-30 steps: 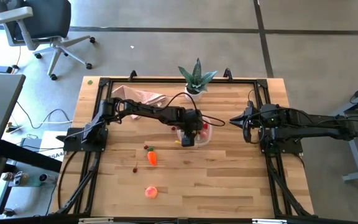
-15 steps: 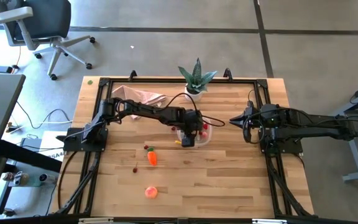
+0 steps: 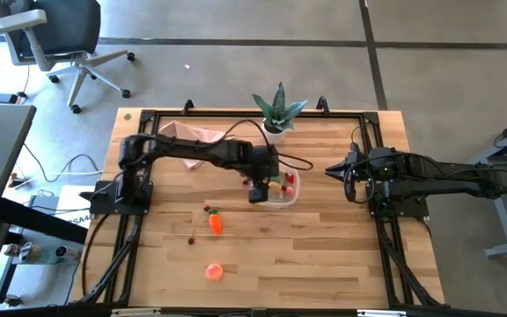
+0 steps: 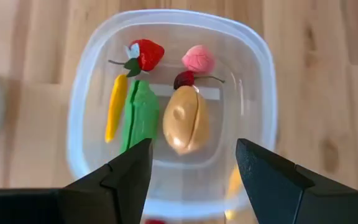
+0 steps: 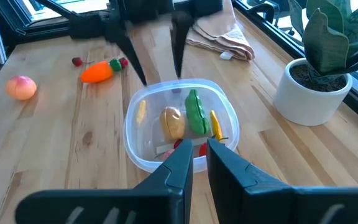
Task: Pick and placing Produce into tupperware
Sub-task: Put the top cherry into the transparent bin
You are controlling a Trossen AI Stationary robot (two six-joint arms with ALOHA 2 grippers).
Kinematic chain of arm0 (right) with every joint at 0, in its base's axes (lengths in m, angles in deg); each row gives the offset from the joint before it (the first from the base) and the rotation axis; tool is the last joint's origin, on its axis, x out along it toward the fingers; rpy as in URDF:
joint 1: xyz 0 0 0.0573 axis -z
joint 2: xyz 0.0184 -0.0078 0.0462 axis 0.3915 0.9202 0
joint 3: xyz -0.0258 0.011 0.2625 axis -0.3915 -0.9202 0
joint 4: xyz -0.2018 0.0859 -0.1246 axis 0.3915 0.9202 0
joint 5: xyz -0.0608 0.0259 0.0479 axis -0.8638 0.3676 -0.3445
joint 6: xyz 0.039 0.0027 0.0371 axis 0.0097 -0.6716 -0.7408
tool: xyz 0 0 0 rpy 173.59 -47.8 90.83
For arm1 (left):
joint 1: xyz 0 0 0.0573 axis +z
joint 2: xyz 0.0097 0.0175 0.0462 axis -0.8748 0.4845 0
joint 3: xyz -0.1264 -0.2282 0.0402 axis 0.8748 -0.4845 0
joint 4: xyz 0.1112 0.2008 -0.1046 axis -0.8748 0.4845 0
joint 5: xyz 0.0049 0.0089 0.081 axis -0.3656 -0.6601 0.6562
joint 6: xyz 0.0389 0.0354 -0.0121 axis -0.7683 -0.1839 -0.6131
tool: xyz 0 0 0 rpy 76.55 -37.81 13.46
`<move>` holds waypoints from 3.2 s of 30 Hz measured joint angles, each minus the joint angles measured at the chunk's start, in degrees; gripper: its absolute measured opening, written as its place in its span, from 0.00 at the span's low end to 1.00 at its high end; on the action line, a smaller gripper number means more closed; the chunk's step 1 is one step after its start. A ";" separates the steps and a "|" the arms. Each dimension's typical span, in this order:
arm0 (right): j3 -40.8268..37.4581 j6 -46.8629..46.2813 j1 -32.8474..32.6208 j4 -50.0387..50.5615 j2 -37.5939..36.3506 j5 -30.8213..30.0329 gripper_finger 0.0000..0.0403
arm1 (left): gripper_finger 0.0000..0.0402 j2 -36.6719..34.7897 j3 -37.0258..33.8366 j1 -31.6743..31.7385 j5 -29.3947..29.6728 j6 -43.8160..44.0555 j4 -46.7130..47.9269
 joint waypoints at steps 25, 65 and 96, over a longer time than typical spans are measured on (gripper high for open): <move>0.00 0.01 -0.02 0.01 0.00 0.00 0.09 | 0.55 -9.50 -20.47 3.63 -3.89 -5.12 2.99; 0.00 0.02 -0.02 0.01 0.00 0.00 0.09 | 0.55 -4.97 -24.98 4.57 1.92 -3.47 -13.60; 0.00 0.00 0.00 0.02 0.00 0.00 0.09 | 0.50 -3.38 -24.92 4.57 4.28 -3.02 -14.36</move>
